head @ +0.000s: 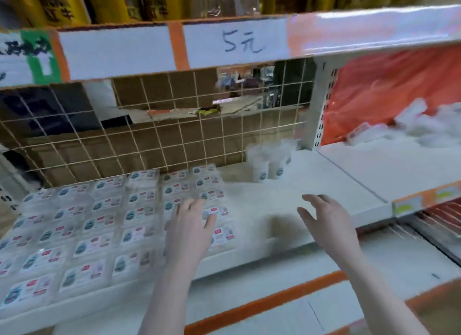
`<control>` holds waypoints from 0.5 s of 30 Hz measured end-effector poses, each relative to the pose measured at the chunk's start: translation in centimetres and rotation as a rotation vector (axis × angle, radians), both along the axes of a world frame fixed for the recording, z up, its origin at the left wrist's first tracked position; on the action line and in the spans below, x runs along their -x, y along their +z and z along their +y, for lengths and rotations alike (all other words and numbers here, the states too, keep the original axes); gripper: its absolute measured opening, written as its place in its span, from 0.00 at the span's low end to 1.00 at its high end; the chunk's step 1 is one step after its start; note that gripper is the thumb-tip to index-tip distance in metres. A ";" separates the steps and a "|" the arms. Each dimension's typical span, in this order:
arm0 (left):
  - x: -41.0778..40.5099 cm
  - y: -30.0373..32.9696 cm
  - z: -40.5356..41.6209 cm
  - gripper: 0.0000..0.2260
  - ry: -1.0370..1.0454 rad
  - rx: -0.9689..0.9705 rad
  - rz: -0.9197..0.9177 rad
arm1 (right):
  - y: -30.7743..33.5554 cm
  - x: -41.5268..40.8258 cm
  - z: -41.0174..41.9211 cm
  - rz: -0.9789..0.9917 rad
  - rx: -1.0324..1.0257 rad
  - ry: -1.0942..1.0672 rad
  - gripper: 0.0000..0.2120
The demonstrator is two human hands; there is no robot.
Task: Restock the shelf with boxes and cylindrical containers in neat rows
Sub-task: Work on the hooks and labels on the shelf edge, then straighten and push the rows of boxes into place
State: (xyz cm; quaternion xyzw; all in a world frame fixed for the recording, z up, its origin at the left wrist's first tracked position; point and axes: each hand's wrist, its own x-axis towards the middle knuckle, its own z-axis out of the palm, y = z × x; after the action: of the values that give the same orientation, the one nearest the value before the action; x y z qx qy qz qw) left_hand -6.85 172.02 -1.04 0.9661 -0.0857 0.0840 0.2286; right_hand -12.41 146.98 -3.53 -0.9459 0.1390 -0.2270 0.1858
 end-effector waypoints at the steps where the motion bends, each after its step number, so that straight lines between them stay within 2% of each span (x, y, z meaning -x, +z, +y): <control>1: 0.6 0.0 -2.0 0.19 -0.011 0.003 0.011 | 0.0 1.0 -1.6 0.009 -0.008 -0.013 0.16; 5: 4.3 0.0 -11.1 0.20 -0.095 0.014 0.019 | -0.1 5.3 -9.5 0.024 -0.017 -0.092 0.15; 15: 8.6 0.0 -27.1 0.19 -0.238 0.023 0.004 | 0.0 11.4 -23.0 0.003 0.046 -0.172 0.11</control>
State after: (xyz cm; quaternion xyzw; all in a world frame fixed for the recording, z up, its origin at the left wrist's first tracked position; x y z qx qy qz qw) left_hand -15.49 144.92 -1.02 0.9466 -0.1982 0.0553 0.2484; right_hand -23.84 124.02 -3.54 -0.9347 0.2148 -0.2439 0.1437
